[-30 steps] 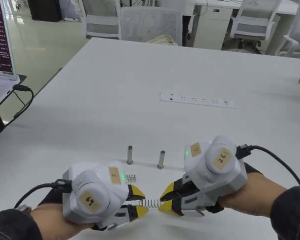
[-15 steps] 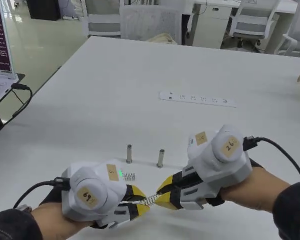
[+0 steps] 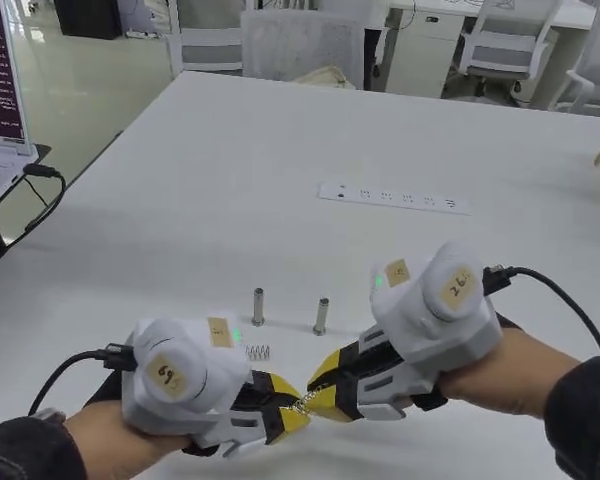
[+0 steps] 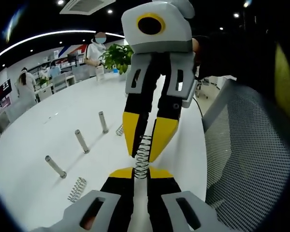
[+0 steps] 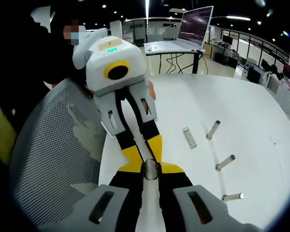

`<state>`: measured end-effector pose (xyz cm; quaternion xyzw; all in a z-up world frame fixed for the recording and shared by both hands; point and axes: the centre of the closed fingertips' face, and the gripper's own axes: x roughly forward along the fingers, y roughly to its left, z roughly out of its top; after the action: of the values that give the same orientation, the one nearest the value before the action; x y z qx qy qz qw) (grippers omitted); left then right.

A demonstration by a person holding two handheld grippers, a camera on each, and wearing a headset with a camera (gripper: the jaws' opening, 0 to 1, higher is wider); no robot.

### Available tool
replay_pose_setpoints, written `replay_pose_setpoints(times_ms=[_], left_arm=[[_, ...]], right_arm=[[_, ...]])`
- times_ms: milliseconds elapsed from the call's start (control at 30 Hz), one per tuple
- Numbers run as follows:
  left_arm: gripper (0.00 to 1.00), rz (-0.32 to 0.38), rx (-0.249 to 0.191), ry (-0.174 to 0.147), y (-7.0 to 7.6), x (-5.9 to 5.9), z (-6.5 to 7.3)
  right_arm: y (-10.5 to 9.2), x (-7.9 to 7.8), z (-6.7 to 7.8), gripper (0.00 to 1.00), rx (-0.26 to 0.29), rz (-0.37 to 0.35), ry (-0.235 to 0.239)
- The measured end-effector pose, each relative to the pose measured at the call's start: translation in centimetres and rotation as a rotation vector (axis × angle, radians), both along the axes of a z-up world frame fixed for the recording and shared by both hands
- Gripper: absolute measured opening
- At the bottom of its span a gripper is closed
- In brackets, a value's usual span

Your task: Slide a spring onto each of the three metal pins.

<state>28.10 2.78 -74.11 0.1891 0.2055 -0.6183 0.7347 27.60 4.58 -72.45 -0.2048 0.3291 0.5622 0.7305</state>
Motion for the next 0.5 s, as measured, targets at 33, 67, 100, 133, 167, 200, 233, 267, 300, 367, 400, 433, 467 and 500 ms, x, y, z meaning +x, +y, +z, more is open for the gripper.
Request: replay_pose_setpoints(times_ms=[33, 67, 100, 133, 167, 200, 233, 267, 300, 367, 400, 433, 467, 500], left_arm=[[0.01, -0.002, 0.0, -0.003, -0.02, 0.01, 0.03], [0.01, -0.006, -0.002, -0.004, -0.08, -0.04, 0.13], [0.01, -0.009, -0.006, -0.003, -0.15, -0.13, 0.26], [0.01, -0.009, -0.009, -0.003, -0.2, -0.13, 0.34], [0.01, -0.012, -0.006, -0.003, -0.23, -0.19, 0.34], [0.01, -0.012, -0.004, -0.004, -0.26, -0.19, 0.31], [0.01, -0.011, -0.006, 0.001, -0.27, -0.2, 0.31], [0.01, -0.011, -0.007, 0.003, -0.27, -0.2, 0.33], [0.01, -0.012, -0.007, 0.0, -0.27, -0.21, 0.34], [0.01, -0.019, -0.004, 0.001, -0.28, -0.36, 0.33], [0.01, -0.021, -0.004, -0.001, -0.3, -0.39, 0.32], [0.01, -0.022, -0.003, -0.002, -0.31, -0.42, 0.32], [0.02, -0.024, -0.005, 0.005, -0.35, -0.53, 0.32], [0.02, -0.026, -0.006, 0.008, -0.39, -0.61, 0.33]], right_arm=[[-0.02, -0.04, -0.08, 0.09, -0.002, 0.002, 0.003], [-0.04, -0.13, -0.2, 0.09, -0.005, 0.005, 0.007], [-0.07, -0.19, -0.29, 0.1, -0.009, 0.006, 0.009], [-0.09, -0.21, -0.36, 0.09, -0.011, 0.008, 0.008], [-0.12, -0.24, -0.39, 0.09, -0.014, 0.011, 0.009], [-0.13, -0.23, -0.37, 0.09, -0.015, 0.011, 0.008], [-0.16, -0.22, -0.34, 0.09, -0.014, 0.011, 0.01], [-0.15, -0.24, -0.32, 0.09, -0.012, 0.01, 0.013], [-0.15, -0.26, -0.31, 0.09, -0.009, 0.009, 0.018], [-0.15, -0.38, -0.35, 0.09, -0.007, 0.009, 0.031], [-0.17, -0.44, -0.35, 0.09, -0.009, 0.009, 0.033], [-0.17, -0.46, -0.35, 0.09, -0.009, 0.009, 0.035], [-0.18, -0.6, -0.33, 0.09, -0.011, 0.006, 0.049], [-0.2, -0.65, -0.33, 0.08, -0.014, 0.004, 0.056]])
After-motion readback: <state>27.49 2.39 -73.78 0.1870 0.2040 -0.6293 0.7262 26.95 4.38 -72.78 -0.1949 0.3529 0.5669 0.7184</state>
